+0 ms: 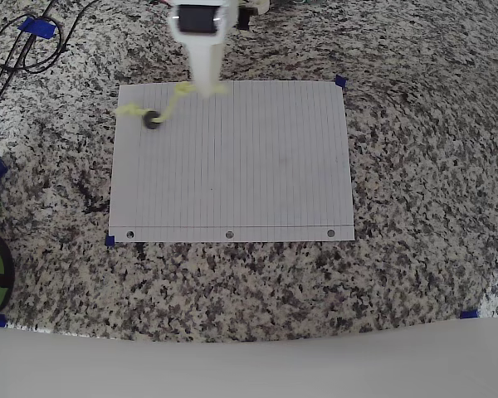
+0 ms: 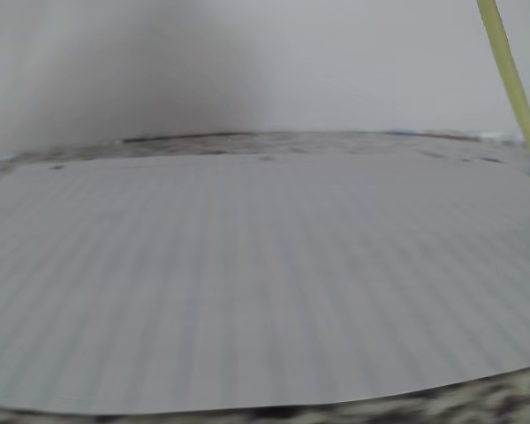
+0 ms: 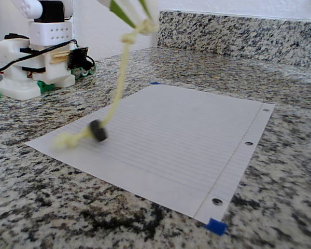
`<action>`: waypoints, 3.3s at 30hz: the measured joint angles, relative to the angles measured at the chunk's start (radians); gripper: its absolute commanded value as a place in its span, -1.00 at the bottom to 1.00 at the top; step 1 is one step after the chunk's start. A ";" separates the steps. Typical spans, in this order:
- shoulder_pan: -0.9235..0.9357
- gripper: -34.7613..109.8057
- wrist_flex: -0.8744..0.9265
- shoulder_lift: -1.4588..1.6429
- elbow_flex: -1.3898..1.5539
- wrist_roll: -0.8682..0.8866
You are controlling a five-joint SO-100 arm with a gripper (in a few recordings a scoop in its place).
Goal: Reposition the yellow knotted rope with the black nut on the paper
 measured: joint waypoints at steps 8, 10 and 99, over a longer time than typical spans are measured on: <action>-0.129 -0.52 -0.044 0.156 0.184 0.003; -0.153 -0.36 -0.044 0.193 0.235 0.006; 0.511 -0.02 -0.255 -0.657 0.066 0.066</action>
